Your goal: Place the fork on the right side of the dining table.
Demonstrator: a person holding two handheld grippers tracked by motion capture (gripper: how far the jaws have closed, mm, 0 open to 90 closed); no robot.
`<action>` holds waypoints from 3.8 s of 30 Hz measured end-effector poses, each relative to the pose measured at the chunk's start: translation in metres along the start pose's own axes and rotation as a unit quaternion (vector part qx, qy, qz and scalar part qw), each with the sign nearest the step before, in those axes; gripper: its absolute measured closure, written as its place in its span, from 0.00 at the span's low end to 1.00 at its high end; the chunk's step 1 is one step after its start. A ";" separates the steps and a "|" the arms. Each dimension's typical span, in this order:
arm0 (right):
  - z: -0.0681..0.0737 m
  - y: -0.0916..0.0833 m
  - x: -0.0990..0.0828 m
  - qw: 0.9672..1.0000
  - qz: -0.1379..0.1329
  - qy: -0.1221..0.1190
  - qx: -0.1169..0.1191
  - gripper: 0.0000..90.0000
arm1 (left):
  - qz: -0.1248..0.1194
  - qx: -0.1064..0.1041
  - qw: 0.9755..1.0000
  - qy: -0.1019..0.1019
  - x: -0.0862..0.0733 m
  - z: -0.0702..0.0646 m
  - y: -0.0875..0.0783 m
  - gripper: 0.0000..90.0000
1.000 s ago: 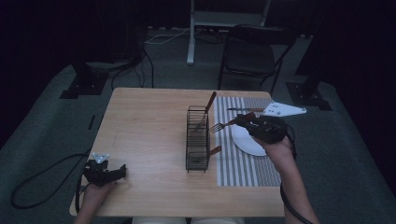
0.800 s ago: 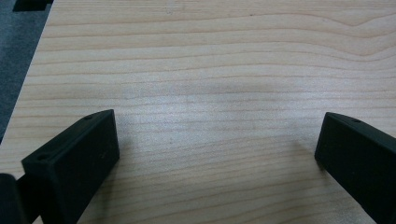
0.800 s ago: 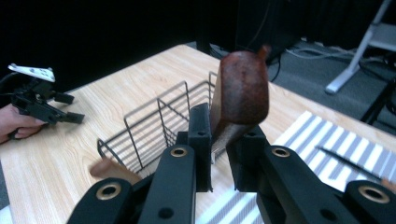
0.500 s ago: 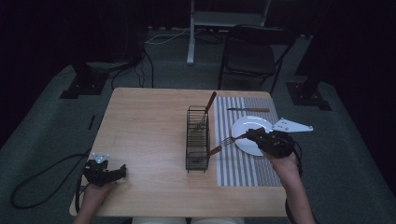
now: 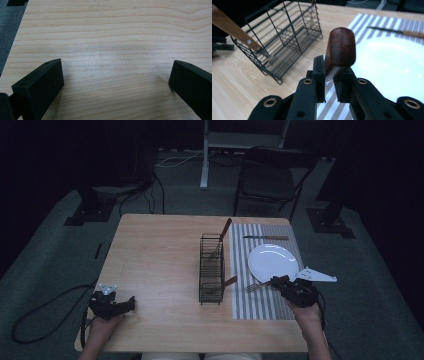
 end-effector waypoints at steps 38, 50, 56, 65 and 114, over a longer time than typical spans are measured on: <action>-0.038 -0.008 -0.043 0.997 -0.008 0.080 -0.008 0.82 | 0.000 0.000 1.000 0.000 0.000 0.000 0.000 0.00; -0.070 -0.005 -0.054 0.996 -0.003 0.088 0.000 0.73 | 0.000 0.000 1.000 0.000 0.000 0.000 0.000 0.00; -0.082 -0.004 -0.062 0.996 0.005 0.090 0.005 0.71 | 0.000 0.000 1.000 0.000 0.000 0.000 0.000 0.00; -0.101 -0.002 -0.078 0.993 0.027 0.114 0.009 0.65 | 0.000 0.002 1.000 -0.002 0.000 0.000 0.000 0.00; -0.084 -0.002 -0.122 0.963 -0.011 0.119 -0.241 0.14 | 0.000 0.002 1.000 -0.003 0.000 -0.001 0.000 0.00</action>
Point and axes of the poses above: each handheld gripper's, and its own axes: y roughly forward along the jaws, x roughly out of its top, z roughly to its left, the point moved 3 cm from there along y, roughly forward along the jaws, and after that the axes turned 13 degrees about y, right-handed, at the moved point
